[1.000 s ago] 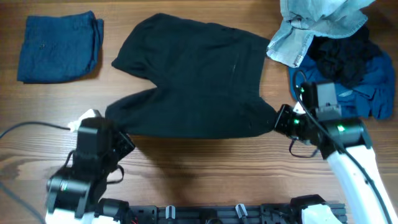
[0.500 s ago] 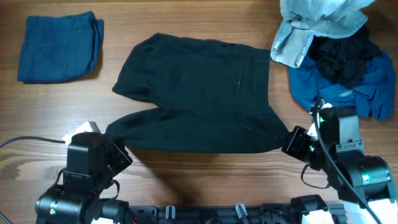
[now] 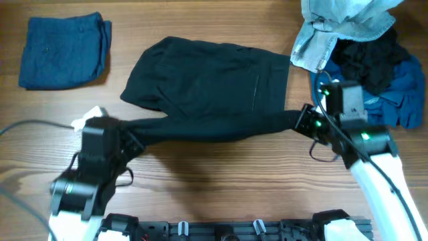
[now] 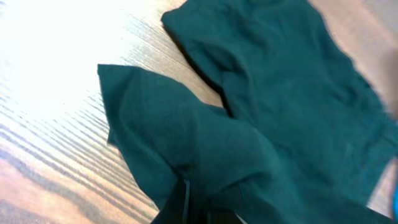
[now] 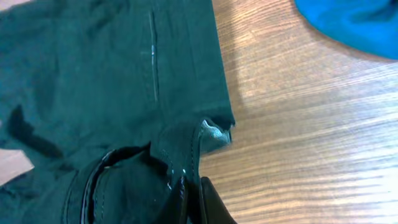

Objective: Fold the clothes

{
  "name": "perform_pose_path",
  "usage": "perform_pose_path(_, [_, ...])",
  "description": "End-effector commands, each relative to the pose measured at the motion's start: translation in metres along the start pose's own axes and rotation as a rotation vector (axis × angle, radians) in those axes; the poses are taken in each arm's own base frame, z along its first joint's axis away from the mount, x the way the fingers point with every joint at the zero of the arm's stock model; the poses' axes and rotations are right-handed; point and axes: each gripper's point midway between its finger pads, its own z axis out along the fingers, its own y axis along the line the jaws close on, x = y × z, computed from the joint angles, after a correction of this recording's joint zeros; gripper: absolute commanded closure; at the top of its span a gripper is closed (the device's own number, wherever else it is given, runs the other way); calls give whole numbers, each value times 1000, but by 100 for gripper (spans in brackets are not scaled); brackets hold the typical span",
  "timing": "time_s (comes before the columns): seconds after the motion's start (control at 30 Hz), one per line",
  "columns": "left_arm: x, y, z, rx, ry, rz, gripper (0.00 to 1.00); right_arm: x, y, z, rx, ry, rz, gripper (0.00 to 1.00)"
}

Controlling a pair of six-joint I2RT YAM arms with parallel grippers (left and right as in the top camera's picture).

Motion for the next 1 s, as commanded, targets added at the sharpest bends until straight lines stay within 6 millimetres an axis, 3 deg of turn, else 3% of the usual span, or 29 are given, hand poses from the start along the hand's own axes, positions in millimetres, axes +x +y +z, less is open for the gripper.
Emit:
perform_pose_path(0.0, [-17, -9, 23, -38, -21, 58, 96, -11, -2, 21, 32, -8, -34, 96])
perform_pose_path(0.17, [-34, -56, 58, 17, -109, 172, 96, -40, 14, 33, -23, -102, -68, 96])
perform_pose_path(0.3, [-50, -75, 76, -34, -247, 202, 96, -62, 23, 41, -44, -181, -93, 96])
perform_pose_path(0.5, [-79, -87, 99, -79, -409, 159, 96, -98, 23, 61, -7, -312, -66, 96])
perform_pose_path(0.73, [-107, -101, 114, -71, -574, 77, 96, -127, 24, 89, 9, -410, -55, 96])
perform_pose_path(0.97, [-120, -85, 163, -112, -609, 22, 96, -150, 22, 115, 27, -502, -41, 96])
